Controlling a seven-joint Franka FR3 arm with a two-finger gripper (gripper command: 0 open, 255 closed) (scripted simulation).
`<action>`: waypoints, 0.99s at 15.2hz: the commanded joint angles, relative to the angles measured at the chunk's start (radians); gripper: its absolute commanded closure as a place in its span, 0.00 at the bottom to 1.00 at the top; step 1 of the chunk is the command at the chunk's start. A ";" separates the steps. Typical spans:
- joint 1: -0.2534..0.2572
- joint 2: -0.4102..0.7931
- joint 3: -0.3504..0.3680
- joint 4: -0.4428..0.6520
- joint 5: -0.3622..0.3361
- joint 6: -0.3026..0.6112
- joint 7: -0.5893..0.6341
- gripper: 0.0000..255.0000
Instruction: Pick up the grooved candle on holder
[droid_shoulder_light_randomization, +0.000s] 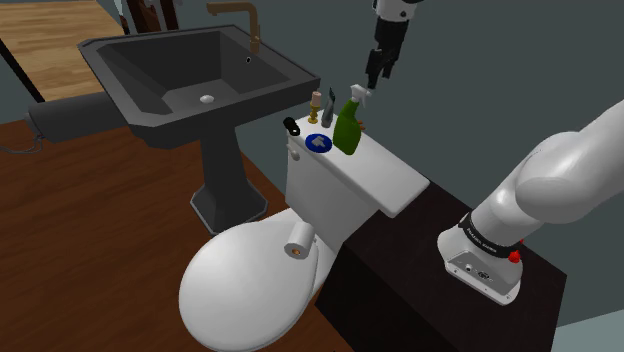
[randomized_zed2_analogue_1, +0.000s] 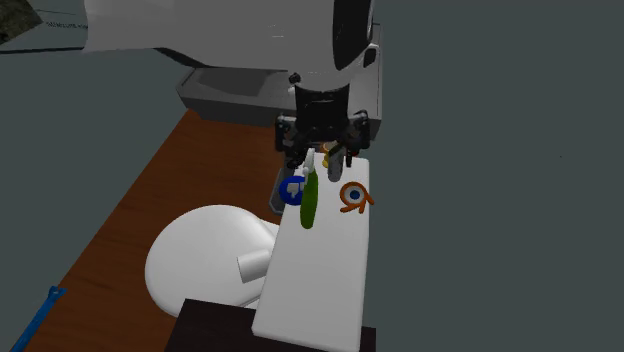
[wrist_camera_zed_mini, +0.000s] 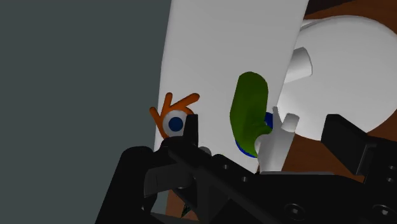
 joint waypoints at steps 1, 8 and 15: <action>0.001 0.078 -0.002 0.042 0.004 0.040 -0.004 0.00; 0.001 0.348 -0.003 0.244 0.024 0.116 -0.024 0.00; -0.005 0.626 0.003 0.518 0.043 0.129 -0.041 0.00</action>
